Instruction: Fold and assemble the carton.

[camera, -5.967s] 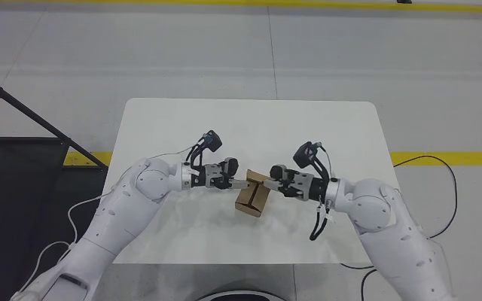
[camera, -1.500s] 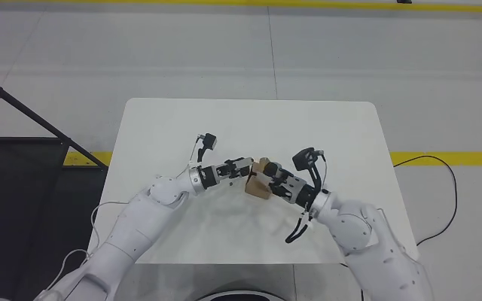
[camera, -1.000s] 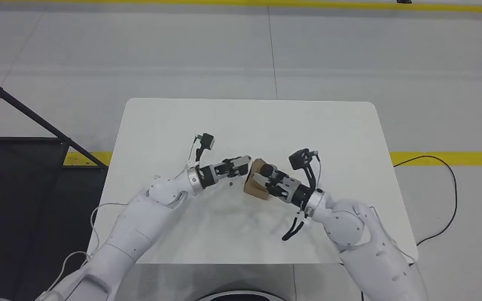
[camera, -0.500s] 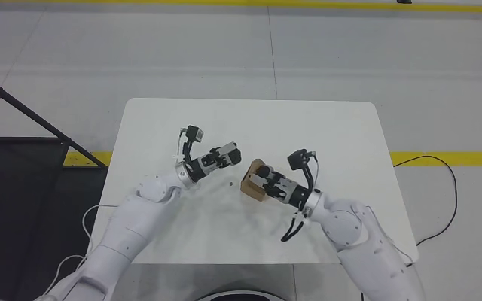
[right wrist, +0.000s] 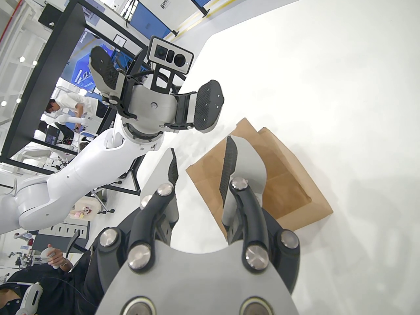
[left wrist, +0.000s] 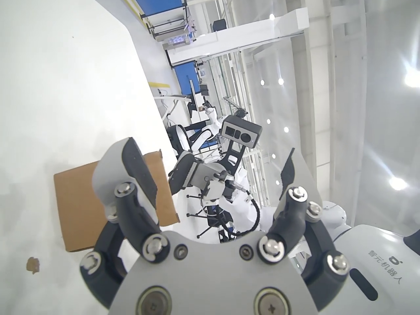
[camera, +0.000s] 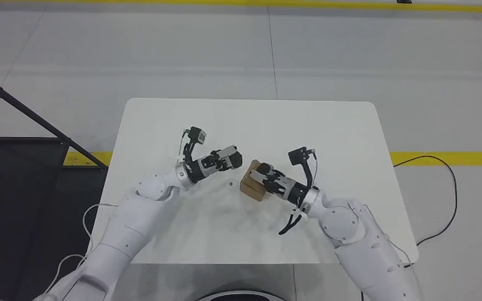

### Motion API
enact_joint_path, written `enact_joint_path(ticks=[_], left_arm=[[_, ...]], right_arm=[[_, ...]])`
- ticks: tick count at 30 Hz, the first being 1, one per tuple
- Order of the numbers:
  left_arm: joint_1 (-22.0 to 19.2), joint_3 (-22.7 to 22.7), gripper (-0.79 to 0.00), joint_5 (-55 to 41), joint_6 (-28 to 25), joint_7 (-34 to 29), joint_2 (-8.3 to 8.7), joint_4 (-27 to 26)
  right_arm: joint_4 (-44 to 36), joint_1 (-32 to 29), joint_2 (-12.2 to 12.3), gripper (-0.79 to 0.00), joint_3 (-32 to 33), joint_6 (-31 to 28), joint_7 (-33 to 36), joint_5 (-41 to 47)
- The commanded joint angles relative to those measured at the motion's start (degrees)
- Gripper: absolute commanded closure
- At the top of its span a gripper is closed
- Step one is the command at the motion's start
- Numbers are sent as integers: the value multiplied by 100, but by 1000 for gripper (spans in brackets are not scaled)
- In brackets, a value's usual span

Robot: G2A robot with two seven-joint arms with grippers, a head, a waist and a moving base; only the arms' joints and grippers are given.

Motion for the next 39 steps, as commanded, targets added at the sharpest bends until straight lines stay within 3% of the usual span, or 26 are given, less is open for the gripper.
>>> enact_joint_path(ticks=[1, 13, 23, 31, 39], left_arm=[[-28, 57, -785, 233, 48, 90, -14, 67], [-61, 277, -785, 501, 71, -187, -80, 141], [14, 154, -785, -27, 98, -587, -80, 104], [-92, 2, -785, 33, 153, -159, -88, 282], [-143, 140, -785, -6, 96, 146, -195, 214]], right_arm=[[-3, -4, -3, -332, 5, 5, -5, -2], [-45, -55, 9, -336, 158, -25, 84, 8], [-52, -102, 19, -339, 260, -20, 169, 32], [-55, -112, 21, -339, 296, -14, 282, 62], [-23, -98, 13, -339, 292, -50, 314, 87]])
